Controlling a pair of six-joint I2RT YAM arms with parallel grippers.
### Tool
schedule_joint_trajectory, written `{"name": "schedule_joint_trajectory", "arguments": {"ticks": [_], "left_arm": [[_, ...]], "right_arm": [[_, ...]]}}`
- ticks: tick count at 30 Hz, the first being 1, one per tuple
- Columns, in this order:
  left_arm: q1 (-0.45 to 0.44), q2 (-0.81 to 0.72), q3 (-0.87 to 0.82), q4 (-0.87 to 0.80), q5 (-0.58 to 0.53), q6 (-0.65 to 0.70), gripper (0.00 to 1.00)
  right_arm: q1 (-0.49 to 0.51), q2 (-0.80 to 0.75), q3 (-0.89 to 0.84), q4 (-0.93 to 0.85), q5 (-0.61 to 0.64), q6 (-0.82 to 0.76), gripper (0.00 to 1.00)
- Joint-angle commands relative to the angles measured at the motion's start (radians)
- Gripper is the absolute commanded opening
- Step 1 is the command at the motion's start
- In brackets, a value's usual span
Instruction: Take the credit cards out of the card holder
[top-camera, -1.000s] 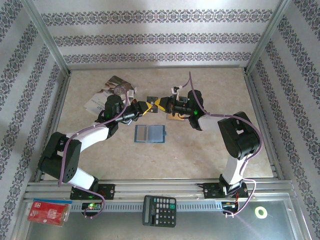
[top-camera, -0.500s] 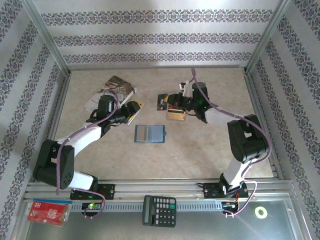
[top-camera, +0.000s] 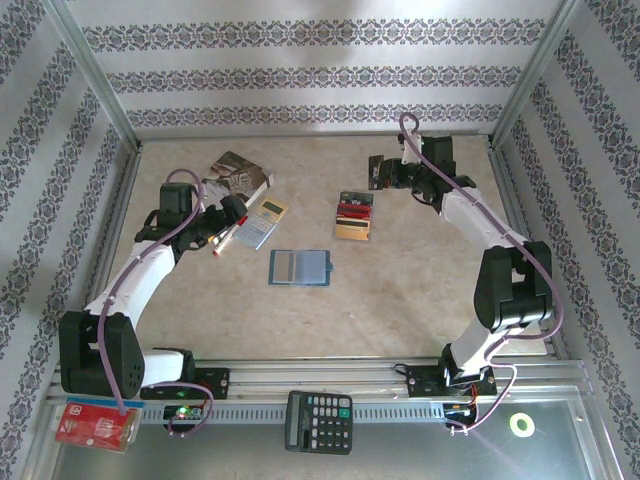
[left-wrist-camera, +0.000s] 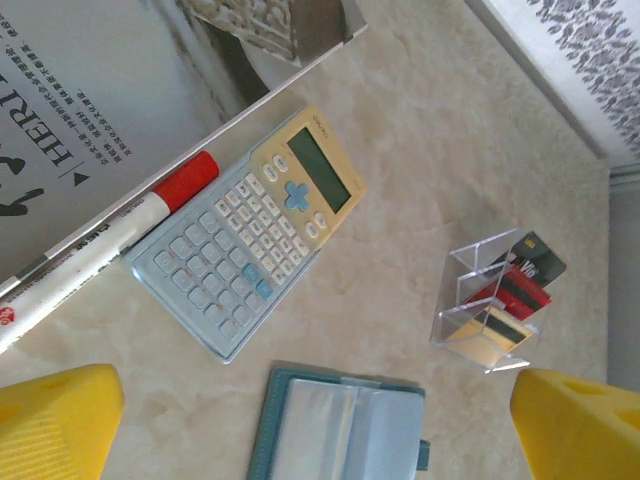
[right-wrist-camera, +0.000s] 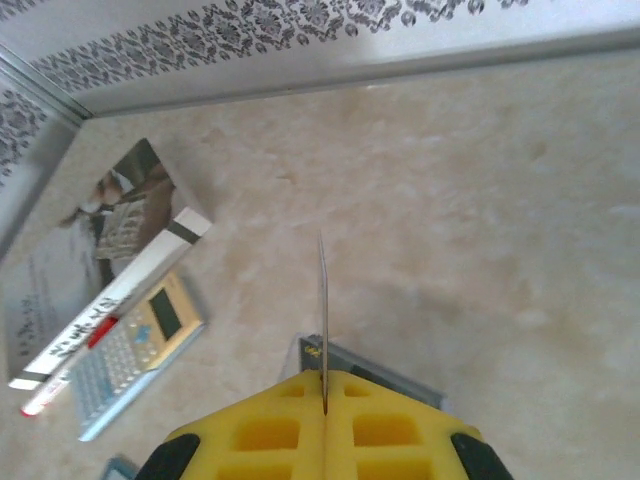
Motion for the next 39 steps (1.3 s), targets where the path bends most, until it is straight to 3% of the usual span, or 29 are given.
{"name": "schedule_joint_trajectory", "arguments": {"ticks": [1,8,14,27,35,39], "left_arm": [[0.016,-0.004,0.039,-0.075,0.010,0.084,1.00],[0.018,0.007,0.033,-0.075,0.036,0.084,1.00],[0.018,0.013,0.019,-0.045,0.064,0.056,1.00],[0.017,0.022,-0.016,0.033,0.140,-0.057,1.00],[0.018,0.036,0.022,-0.026,0.133,-0.024,1.00],[0.018,0.040,0.011,0.005,0.139,-0.045,1.00]], "right_arm": [[-0.020,0.043,0.068,-0.078,0.001,-0.156,0.01],[-0.018,0.091,0.143,-0.138,-0.019,-0.318,0.02],[-0.012,0.196,0.255,-0.220,-0.160,-0.456,0.02],[0.027,0.293,0.358,-0.344,-0.320,-0.718,0.01],[0.032,0.324,0.375,-0.365,-0.257,-0.820,0.01],[0.036,0.337,0.402,-0.463,-0.282,-0.963,0.03]]}}
